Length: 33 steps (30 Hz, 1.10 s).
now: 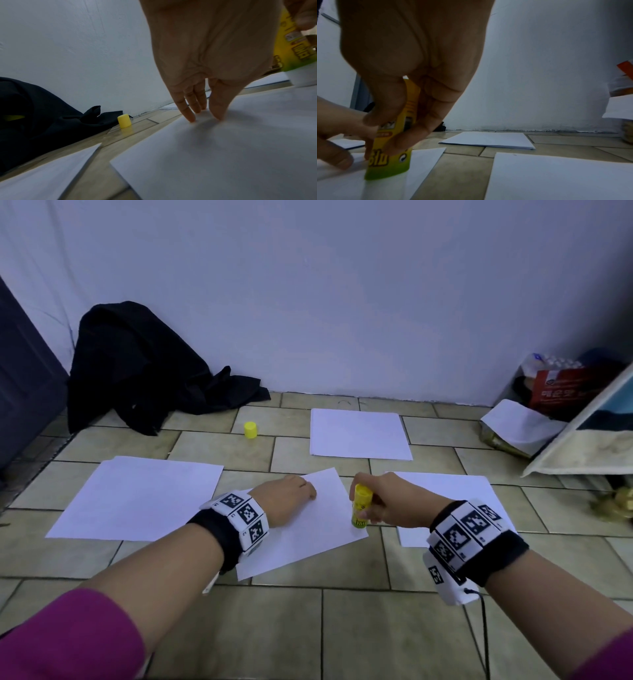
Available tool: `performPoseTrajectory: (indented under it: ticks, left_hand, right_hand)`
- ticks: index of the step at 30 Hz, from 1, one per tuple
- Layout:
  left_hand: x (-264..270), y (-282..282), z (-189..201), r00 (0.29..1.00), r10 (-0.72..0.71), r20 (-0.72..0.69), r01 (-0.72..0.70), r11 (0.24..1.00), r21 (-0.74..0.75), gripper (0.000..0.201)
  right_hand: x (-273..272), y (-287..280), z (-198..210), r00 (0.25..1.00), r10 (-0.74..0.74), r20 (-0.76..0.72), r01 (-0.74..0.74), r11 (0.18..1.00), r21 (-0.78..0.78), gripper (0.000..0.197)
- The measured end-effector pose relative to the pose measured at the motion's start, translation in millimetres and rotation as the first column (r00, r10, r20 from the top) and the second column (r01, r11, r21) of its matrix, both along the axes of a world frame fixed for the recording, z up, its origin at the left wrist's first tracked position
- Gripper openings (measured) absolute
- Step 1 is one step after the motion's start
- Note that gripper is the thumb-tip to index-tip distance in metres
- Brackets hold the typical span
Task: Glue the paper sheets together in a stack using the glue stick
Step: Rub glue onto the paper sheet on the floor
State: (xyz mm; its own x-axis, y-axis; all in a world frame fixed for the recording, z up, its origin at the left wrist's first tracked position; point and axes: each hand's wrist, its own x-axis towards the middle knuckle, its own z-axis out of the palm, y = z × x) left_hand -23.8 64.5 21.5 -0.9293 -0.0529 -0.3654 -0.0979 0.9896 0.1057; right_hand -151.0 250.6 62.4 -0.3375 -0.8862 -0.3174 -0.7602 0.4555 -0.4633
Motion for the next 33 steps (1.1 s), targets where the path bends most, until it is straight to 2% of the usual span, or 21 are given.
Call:
performPoseTrajectory:
  ticks: [3,6,9,11,13,15,18,22,25,30,33]
  left_hand:
    - [2,-4,1,1.000,-0.014,0.023,0.014,1.000,-0.015,0.063]
    - [2,-5,4,0.997,0.061,0.036,-0.058,0.996,-0.070,0.054]
    - [5,-5,3,0.996,0.088,0.020,-0.085,0.988,-0.125,0.062]
    - [9,-5,-2,0.999,0.035,-0.038,-0.037,0.998,-0.048,0.063]
    - [12,-5,-6,0.999,-0.025,-0.037,0.026,1.000,0.017,0.061]
    - [14,-6,-5,1.000,-0.031,-0.004,0.031,0.999,-0.023,0.058]
    - [17,-9,-2,0.998,0.055,-0.022,-0.057,0.994,-0.093,0.057]
    - [22,-15,-8,0.992,0.121,-0.037,-0.123,0.991,-0.061,0.060]
    - [23,-15,-17,0.986,0.159,-0.055,-0.159,0.987,0.005,0.053]
    - [29,-11,-19,0.982,0.189,-0.017,-0.188,0.981,0.046,0.086]
    - [29,-12,-17,0.980,0.198,-0.025,-0.196,0.978,0.064,0.092]
  right_hand:
    - [-6,4,2,0.998,-0.037,0.052,0.037,0.999,0.000,0.018]
    - [-18,5,3,0.981,-0.156,0.115,0.166,0.982,-0.087,0.017]
    - [-27,3,3,0.944,-0.283,0.170,0.318,0.917,-0.239,0.019]
    - [-30,-3,1,0.923,-0.321,0.213,0.374,0.880,-0.294,0.018]
    - [-30,-11,-4,0.908,-0.342,0.242,0.408,0.853,-0.326,0.018]
    - [-29,-21,-9,0.888,-0.373,0.271,0.452,0.818,-0.356,0.017]
    - [-29,-40,-17,0.844,-0.429,0.322,0.530,0.756,-0.384,0.021]
    - [-22,-67,-25,0.856,-0.428,0.290,0.514,0.760,-0.398,0.023]
    - [-11,-90,-28,0.873,-0.397,0.284,0.485,0.772,-0.411,0.021]
    - [3,-123,-31,0.901,-0.330,0.280,0.421,0.818,-0.392,0.017]
    - [6,-136,-34,0.923,-0.316,0.218,0.376,0.861,-0.342,0.026]
